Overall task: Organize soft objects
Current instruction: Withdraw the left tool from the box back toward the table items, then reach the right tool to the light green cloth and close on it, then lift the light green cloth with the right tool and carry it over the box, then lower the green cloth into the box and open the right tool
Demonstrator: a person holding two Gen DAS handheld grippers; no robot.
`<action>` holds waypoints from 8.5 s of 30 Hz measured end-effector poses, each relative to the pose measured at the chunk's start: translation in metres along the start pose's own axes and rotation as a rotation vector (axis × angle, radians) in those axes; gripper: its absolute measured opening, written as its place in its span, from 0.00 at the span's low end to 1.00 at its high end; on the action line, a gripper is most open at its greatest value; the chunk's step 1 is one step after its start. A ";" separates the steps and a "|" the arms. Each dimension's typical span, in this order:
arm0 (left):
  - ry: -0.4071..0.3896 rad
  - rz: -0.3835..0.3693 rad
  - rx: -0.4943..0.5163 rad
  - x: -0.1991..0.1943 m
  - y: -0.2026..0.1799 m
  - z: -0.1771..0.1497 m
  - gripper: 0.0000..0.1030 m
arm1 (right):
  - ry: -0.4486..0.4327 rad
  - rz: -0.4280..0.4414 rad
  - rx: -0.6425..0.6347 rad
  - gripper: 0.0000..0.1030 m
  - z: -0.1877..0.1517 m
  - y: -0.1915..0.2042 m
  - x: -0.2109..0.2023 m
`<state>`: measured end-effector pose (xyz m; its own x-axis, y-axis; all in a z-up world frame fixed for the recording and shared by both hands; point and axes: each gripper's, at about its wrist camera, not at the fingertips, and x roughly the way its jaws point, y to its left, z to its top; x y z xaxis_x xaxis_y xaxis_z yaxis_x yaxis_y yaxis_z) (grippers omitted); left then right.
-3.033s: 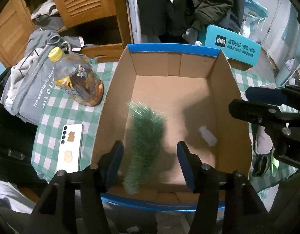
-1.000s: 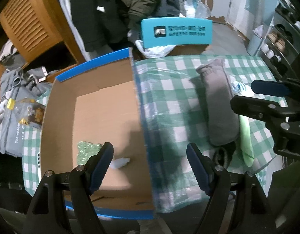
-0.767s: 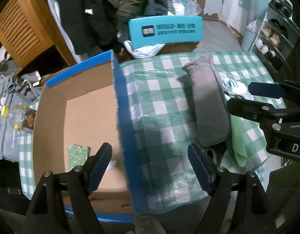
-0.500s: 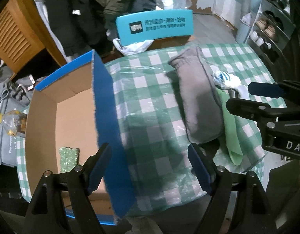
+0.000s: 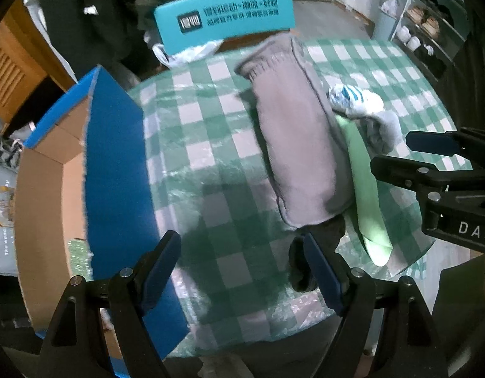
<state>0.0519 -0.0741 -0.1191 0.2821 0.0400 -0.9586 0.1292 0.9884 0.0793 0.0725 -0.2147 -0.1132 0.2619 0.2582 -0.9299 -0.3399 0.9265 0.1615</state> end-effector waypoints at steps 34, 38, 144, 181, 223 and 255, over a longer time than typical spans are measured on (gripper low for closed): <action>0.110 -0.084 0.041 0.043 -0.029 0.005 0.80 | 0.157 0.012 0.014 0.12 -0.017 -0.032 0.066; 0.111 -0.092 0.055 0.043 -0.035 0.003 0.80 | 0.159 -0.013 0.013 0.11 -0.021 -0.040 0.061; -0.156 -0.028 -0.026 -0.058 0.019 -0.004 0.46 | -0.123 -0.034 -0.091 0.05 -0.012 0.015 -0.055; -0.265 0.052 -0.182 -0.101 0.100 -0.018 0.46 | -0.207 0.073 -0.220 0.05 0.033 0.100 -0.076; -0.224 0.097 -0.383 -0.087 0.209 -0.062 0.46 | -0.139 0.189 -0.387 0.05 0.073 0.239 -0.037; -0.160 0.149 -0.447 -0.067 0.237 -0.072 0.65 | -0.082 0.162 -0.353 0.44 0.083 0.260 -0.007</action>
<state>-0.0046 0.1675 -0.0555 0.4131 0.1972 -0.8891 -0.3343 0.9410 0.0534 0.0570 0.0471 -0.0372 0.2459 0.4278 -0.8698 -0.6687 0.7244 0.1673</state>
